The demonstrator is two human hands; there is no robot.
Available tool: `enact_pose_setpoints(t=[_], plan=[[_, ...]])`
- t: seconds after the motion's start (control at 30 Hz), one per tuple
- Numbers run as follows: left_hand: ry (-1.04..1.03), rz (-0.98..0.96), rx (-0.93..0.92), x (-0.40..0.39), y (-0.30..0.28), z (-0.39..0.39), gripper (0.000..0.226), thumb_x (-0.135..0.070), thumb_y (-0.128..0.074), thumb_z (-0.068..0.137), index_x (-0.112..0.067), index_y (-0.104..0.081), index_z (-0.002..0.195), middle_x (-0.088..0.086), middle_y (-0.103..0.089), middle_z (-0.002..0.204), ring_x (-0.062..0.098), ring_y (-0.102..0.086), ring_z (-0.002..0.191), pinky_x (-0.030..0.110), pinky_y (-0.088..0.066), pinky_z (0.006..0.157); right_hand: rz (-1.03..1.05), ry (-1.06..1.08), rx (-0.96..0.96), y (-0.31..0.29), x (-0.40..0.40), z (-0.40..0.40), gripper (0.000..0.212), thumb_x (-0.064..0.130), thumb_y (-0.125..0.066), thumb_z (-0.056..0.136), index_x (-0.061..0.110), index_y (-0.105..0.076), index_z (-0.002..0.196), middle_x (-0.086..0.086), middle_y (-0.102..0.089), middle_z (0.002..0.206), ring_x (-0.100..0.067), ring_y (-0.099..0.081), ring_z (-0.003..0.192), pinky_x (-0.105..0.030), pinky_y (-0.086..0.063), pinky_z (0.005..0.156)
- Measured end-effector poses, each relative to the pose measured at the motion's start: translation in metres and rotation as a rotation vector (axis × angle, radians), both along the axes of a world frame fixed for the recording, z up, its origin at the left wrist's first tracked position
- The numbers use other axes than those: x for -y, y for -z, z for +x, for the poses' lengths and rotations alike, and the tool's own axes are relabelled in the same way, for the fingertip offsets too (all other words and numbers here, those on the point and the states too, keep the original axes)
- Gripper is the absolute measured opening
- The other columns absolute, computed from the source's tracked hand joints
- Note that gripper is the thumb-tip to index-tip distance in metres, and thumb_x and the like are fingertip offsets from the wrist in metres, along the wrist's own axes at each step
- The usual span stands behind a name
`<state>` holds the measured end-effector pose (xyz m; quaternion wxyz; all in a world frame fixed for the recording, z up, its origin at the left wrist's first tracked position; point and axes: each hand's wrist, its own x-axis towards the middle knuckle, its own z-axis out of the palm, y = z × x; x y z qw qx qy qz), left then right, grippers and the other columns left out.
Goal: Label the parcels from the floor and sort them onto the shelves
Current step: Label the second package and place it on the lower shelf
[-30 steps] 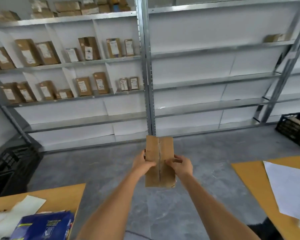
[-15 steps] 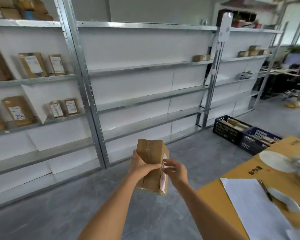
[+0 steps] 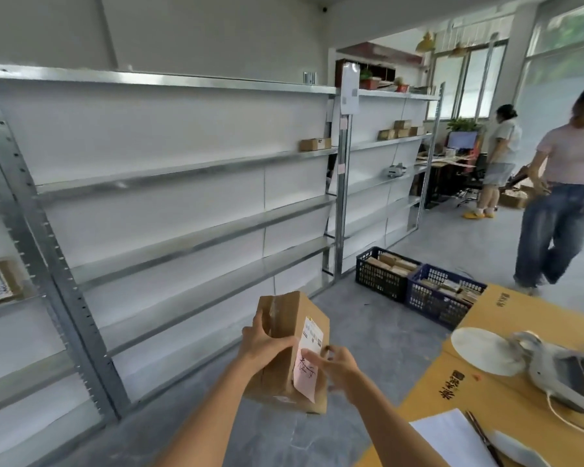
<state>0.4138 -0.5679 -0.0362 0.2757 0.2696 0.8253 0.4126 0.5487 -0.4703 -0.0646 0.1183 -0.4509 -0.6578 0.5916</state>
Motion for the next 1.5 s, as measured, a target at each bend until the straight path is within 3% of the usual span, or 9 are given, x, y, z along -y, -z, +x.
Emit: enact_pose_setpoints(t=[0.23, 0.43, 0.63, 0.73, 1.07, 1.13, 1.27, 1.37, 1.5], plan=[[0.154, -0.001, 0.053, -0.085, 0.010, -0.047, 0.066, -0.036, -0.063, 0.085, -0.022, -0.033, 0.142, 0.005, -0.059, 0.131, 0.021, -0.057, 0.106, 0.028, -0.046, 0.084, -0.006, 0.160, -0.047, 0.016, -0.079, -0.035, 0.042, 0.032, -0.083, 0.065, 0.004, -0.064, 0.089, -0.010, -0.075, 0.096, -0.015, -0.065, 0.069, -0.025, -0.047, 0.053], [0.173, 0.043, 0.209, -0.161, 0.023, -0.112, 0.073, -0.038, -0.068, 0.071, -0.019, -0.042, 0.136, 0.011, -0.067, 0.119, 0.026, -0.064, 0.099, 0.033, -0.050, 0.086, 0.038, 0.222, -0.075, 0.022, -0.151, -0.095, 0.029, 0.027, -0.084, 0.063, 0.015, -0.062, 0.079, -0.007, -0.074, 0.096, -0.018, -0.068, 0.082, -0.031, -0.056, 0.075], [0.228, 0.093, 0.145, -0.247, 0.020, -0.201, 0.049, -0.028, -0.066, 0.083, -0.016, -0.051, 0.128, 0.007, -0.070, 0.105, 0.016, -0.064, 0.081, 0.027, -0.052, 0.067, 0.056, 0.264, -0.175, 0.026, -0.225, -0.181, 0.070, 0.025, -0.080, 0.070, 0.030, -0.042, 0.129, 0.002, -0.065, 0.113, -0.021, -0.065, 0.102, -0.041, -0.054, 0.092], [0.256, 0.080, 0.090, -0.289, 0.014, -0.244, 0.048, -0.036, -0.067, 0.081, -0.019, -0.055, 0.125, 0.009, -0.070, 0.115, 0.023, -0.064, 0.093, 0.031, -0.054, 0.075, 0.104, 0.304, -0.144, 0.017, -0.259, -0.221, 0.076, 0.026, -0.077, 0.073, 0.031, -0.037, 0.138, 0.001, -0.061, 0.125, -0.020, -0.060, 0.110, -0.037, -0.051, 0.095], [0.349, 0.132, 0.088, -0.454, 0.012, -0.304, 0.058, -0.031, -0.064, 0.087, -0.019, -0.042, 0.139, 0.009, -0.063, 0.128, 0.026, -0.063, 0.108, 0.036, -0.051, 0.091, 0.115, 0.490, -0.126, 0.012, -0.398, -0.271, 0.068, 0.030, -0.076, 0.074, 0.017, -0.043, 0.133, 0.003, -0.057, 0.109, -0.017, -0.059, 0.099, -0.031, -0.050, 0.085], [0.373, 0.137, 0.099, -0.491, 0.014, -0.305, 0.056, -0.028, -0.061, 0.090, -0.020, -0.039, 0.141, 0.008, -0.063, 0.128, 0.020, -0.063, 0.098, 0.035, -0.053, 0.087, 0.109, 0.509, -0.127, 0.015, -0.434, -0.273, 0.065, 0.031, -0.076, 0.075, 0.017, -0.044, 0.130, 0.003, -0.057, 0.107, -0.017, -0.058, 0.096, -0.029, -0.048, 0.081], [0.391, 0.166, 0.112, -0.577, 0.022, -0.306, 0.054, -0.020, -0.055, 0.094, -0.016, -0.034, 0.144, 0.011, -0.060, 0.130, 0.016, -0.057, 0.091, 0.013, -0.045, 0.057, 0.111, 0.524, -0.127, 0.020, -0.515, -0.273, 0.061, 0.033, -0.076, 0.075, 0.017, -0.046, 0.126, -0.001, -0.061, 0.113, -0.018, -0.060, 0.096, -0.026, -0.048, 0.073], [0.387, 0.155, 0.109, -0.639, 0.021, -0.307, 0.051, -0.023, -0.054, 0.094, -0.016, -0.037, 0.141, 0.009, -0.061, 0.127, 0.017, -0.059, 0.093, 0.019, -0.050, 0.064, 0.112, 0.525, -0.104, 0.016, -0.576, -0.274, 0.059, 0.033, -0.075, 0.076, 0.016, -0.046, 0.125, 0.001, -0.061, 0.107, -0.017, -0.060, 0.094, -0.025, -0.049, 0.068], [0.374, 0.137, 0.109, -0.719, 0.018, -0.313, 0.049, -0.025, -0.055, 0.091, -0.017, -0.042, 0.138, 0.008, -0.063, 0.122, 0.020, -0.061, 0.098, 0.020, -0.048, 0.065, 0.132, 0.509, -0.069, 0.008, -0.659, -0.278, 0.053, 0.034, -0.072, 0.078, 0.017, -0.048, 0.122, -0.001, -0.064, 0.105, -0.018, -0.062, 0.093, -0.036, -0.055, 0.083]])
